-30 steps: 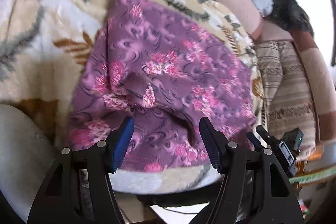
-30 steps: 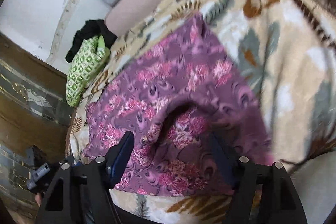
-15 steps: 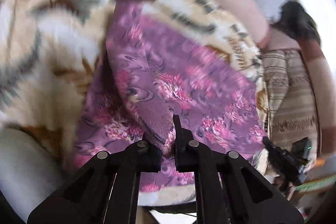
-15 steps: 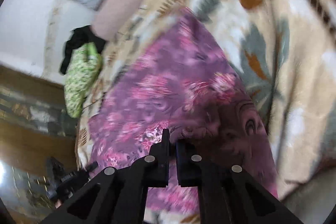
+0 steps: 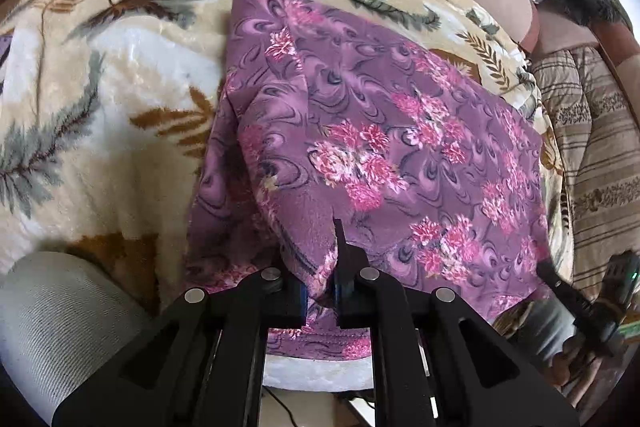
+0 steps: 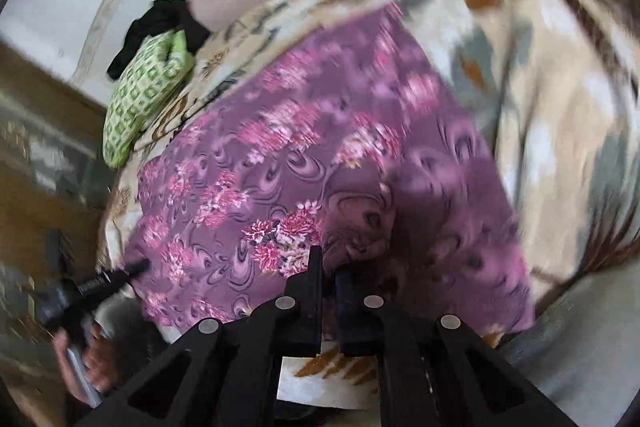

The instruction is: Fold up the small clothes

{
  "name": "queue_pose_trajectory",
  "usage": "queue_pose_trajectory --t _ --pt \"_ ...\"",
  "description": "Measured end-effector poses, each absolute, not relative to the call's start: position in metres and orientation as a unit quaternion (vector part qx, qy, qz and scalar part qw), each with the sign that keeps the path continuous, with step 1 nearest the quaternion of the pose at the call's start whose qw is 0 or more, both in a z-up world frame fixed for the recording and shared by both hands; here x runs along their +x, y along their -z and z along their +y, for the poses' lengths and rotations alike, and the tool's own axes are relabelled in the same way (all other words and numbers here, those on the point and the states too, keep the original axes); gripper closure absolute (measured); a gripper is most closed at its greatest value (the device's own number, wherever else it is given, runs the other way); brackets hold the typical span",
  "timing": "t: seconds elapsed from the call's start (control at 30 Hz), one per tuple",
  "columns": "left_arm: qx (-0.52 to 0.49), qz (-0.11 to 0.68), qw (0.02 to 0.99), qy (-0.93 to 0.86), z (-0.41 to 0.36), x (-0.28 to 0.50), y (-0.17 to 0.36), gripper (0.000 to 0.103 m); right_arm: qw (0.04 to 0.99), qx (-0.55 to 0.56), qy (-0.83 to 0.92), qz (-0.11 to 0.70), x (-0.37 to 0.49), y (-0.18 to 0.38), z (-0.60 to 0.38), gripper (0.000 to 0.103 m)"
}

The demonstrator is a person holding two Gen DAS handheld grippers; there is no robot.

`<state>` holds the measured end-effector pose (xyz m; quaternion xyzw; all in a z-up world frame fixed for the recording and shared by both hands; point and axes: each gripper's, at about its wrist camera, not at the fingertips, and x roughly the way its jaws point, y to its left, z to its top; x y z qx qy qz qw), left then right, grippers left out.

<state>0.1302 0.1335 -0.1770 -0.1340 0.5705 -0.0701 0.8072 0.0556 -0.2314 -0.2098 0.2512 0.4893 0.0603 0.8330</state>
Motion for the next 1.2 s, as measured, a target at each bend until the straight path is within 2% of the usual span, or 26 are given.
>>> queue_pose_trajectory --t 0.17,0.27,0.33,0.4,0.43,0.6,0.67,0.7,0.73,0.77,0.8,0.83,0.93,1.0,1.1,1.2 --pt "-0.098 0.592 0.796 0.076 0.121 0.123 0.191 0.092 0.813 0.262 -0.06 0.516 0.062 0.227 -0.232 0.099" --pt "-0.085 0.587 0.8 0.086 0.126 0.109 0.176 0.083 0.815 0.288 -0.075 0.497 0.051 0.216 -0.241 0.091" --pt "-0.108 0.571 0.809 0.092 0.135 0.102 0.165 0.081 0.814 0.303 -0.079 0.49 0.041 0.213 -0.248 0.066" --pt "-0.136 0.551 0.818 0.094 0.145 0.097 0.157 0.064 0.822 0.308 -0.075 0.472 0.034 0.205 -0.253 0.051" --pt "-0.144 0.545 0.821 0.091 0.148 0.096 0.155 0.053 0.826 0.306 -0.072 0.467 0.033 0.202 -0.254 0.047" --pt "-0.149 0.56 0.813 0.061 0.146 0.117 0.167 0.053 0.836 0.273 -0.034 0.476 0.059 0.202 -0.256 0.047" --pt "-0.149 0.57 0.807 0.04 0.148 0.128 0.176 0.054 0.829 0.27 -0.019 0.489 0.075 0.211 -0.26 0.05" --pt "-0.155 0.576 0.802 0.038 0.147 0.134 0.182 0.059 0.823 0.274 -0.019 0.497 0.08 0.217 -0.261 0.059" --pt "-0.157 0.58 0.798 0.04 0.146 0.138 0.187 0.076 0.817 0.276 -0.023 0.506 0.085 0.223 -0.262 0.067" --pt "-0.153 0.584 0.797 0.039 0.145 0.141 0.191 0.089 0.813 0.27 -0.021 0.515 0.089 0.228 -0.26 0.072" --pt "-0.143 0.585 0.797 0.033 0.143 0.142 0.192 0.09 0.813 0.262 -0.013 0.52 0.09 0.23 -0.259 0.083" --pt "-0.143 0.585 0.798 0.033 0.143 0.141 0.19 0.095 0.815 0.257 -0.009 0.52 0.089 0.229 -0.258 0.092" --pt "-0.124 0.561 0.817 0.05 0.14 0.128 0.165 0.095 0.833 0.252 -0.001 0.492 0.076 0.204 -0.261 0.096" --pt "-0.11 0.567 0.815 0.044 0.139 0.129 0.167 0.095 0.839 0.237 0.004 0.49 0.067 0.195 -0.259 0.096" --pt "-0.1 0.599 0.794 0.023 0.139 0.141 0.198 0.094 0.823 0.215 0.006 0.525 0.079 0.22 -0.253 0.096" --pt "-0.101 0.585 0.804 0.035 0.135 0.136 0.183 0.092 0.82 0.246 0.006 0.517 0.08 0.223 -0.259 0.096"
